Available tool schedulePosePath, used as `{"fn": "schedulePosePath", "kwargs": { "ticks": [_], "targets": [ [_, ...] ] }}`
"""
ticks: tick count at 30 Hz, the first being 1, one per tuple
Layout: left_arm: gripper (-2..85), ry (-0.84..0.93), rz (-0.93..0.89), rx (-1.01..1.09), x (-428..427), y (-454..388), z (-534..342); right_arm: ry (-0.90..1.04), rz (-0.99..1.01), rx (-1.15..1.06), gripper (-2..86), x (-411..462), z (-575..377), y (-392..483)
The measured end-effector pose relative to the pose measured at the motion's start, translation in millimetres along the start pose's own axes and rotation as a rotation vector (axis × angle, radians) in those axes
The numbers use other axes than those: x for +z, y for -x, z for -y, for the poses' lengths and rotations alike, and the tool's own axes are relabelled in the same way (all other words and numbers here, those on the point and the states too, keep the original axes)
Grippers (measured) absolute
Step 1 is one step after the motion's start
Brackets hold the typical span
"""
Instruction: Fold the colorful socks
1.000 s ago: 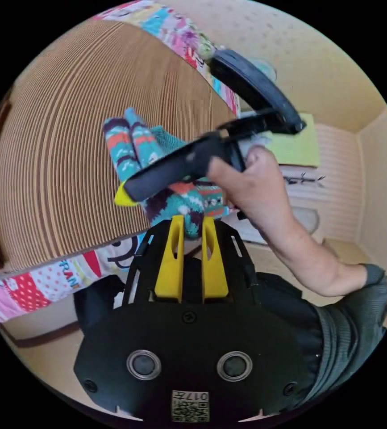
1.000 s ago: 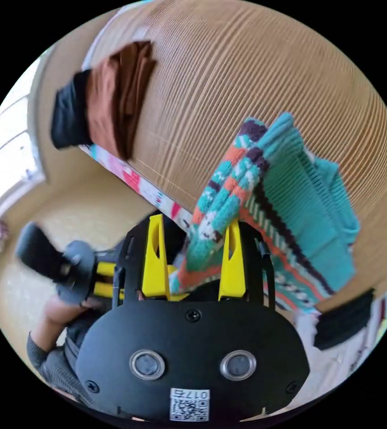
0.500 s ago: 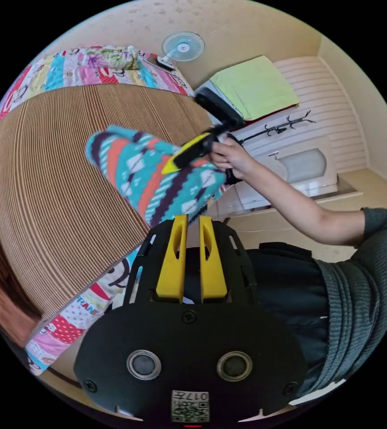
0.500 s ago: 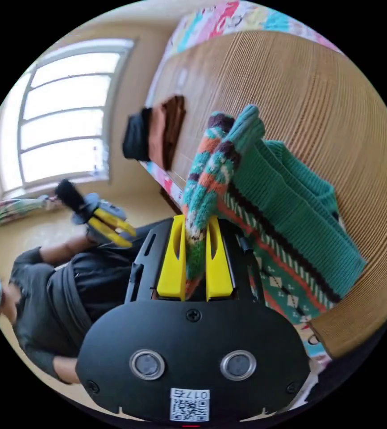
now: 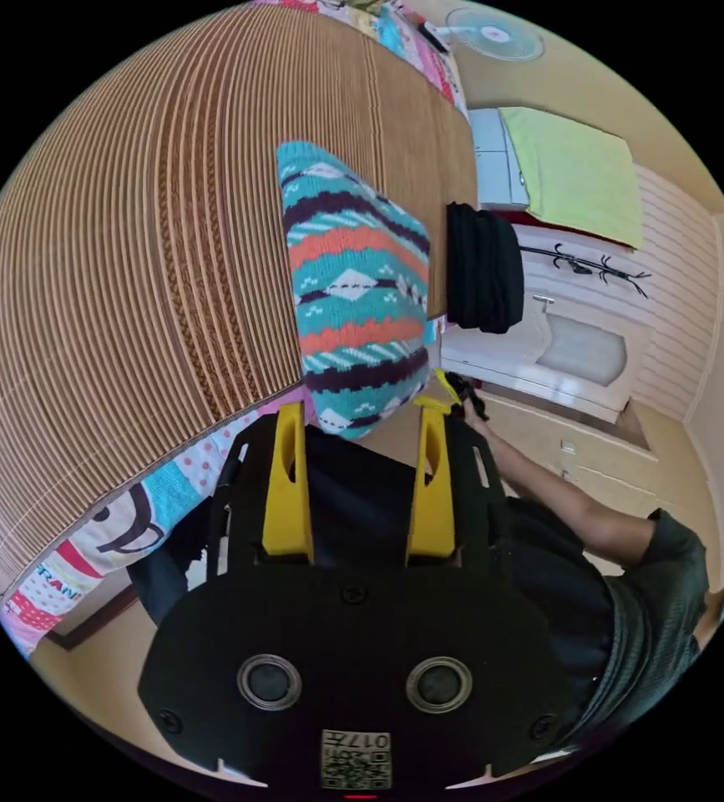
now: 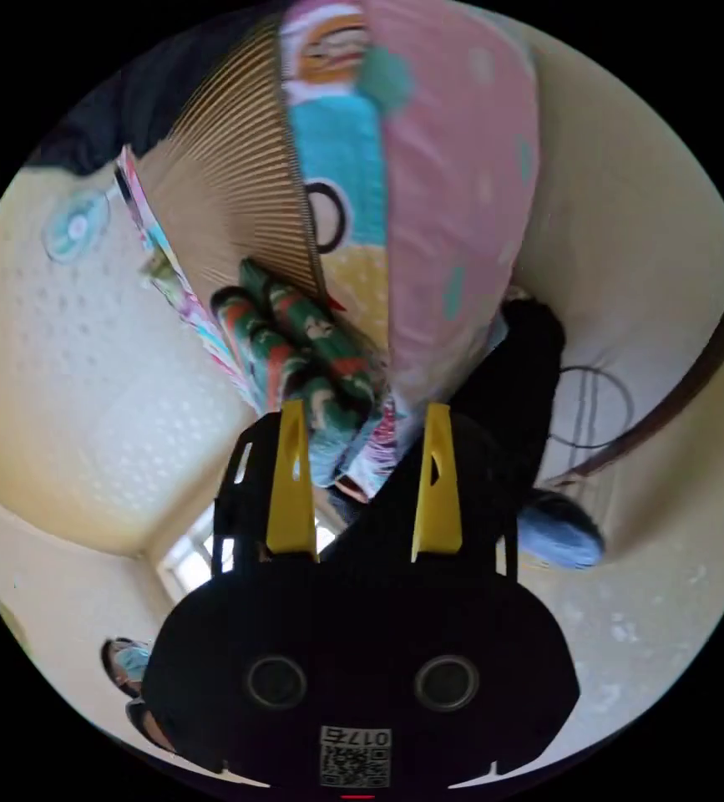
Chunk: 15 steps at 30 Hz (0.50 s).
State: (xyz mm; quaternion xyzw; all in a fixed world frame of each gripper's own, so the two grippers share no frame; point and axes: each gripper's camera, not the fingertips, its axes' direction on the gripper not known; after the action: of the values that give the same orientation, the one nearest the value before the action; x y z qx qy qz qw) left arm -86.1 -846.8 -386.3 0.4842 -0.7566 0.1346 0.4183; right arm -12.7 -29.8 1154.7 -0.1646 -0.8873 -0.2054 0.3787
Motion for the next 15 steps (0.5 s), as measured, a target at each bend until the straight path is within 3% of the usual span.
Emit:
{"fn": "schedulePosePath", "kwargs": {
  "ticks": [6, 7, 9, 13, 15],
  "targets": [
    [21.8, 0.106, -0.030, -0.126, 46.3, 64.7, 53.4, -0.109, 0.658, 0.101, 29.9, 40.1, -59.1, -91.9],
    [20.0, 0.123, -0.065, -0.124, 52.6, 71.0, 56.9, -0.121, 0.702, 0.097, 30.2, 44.3, -63.4, -95.8],
    [16.7, 0.104, -0.306, -0.146, 71.7, 93.6, 59.5, -0.150, 0.820, 0.056, 31.5, 57.5, -75.1, -101.6],
    [12.2, 0.159, -0.375, -0.154, 106.3, 91.4, 47.7, -0.027, 0.815, -0.059, 34.3, 73.2, -72.7, -78.9],
    [10.0, 0.273, -0.363, -0.095, 133.6, 73.2, 39.9, 0.185, 0.662, -0.131, 35.1, 85.3, -63.1, -51.6]
  ]
}}
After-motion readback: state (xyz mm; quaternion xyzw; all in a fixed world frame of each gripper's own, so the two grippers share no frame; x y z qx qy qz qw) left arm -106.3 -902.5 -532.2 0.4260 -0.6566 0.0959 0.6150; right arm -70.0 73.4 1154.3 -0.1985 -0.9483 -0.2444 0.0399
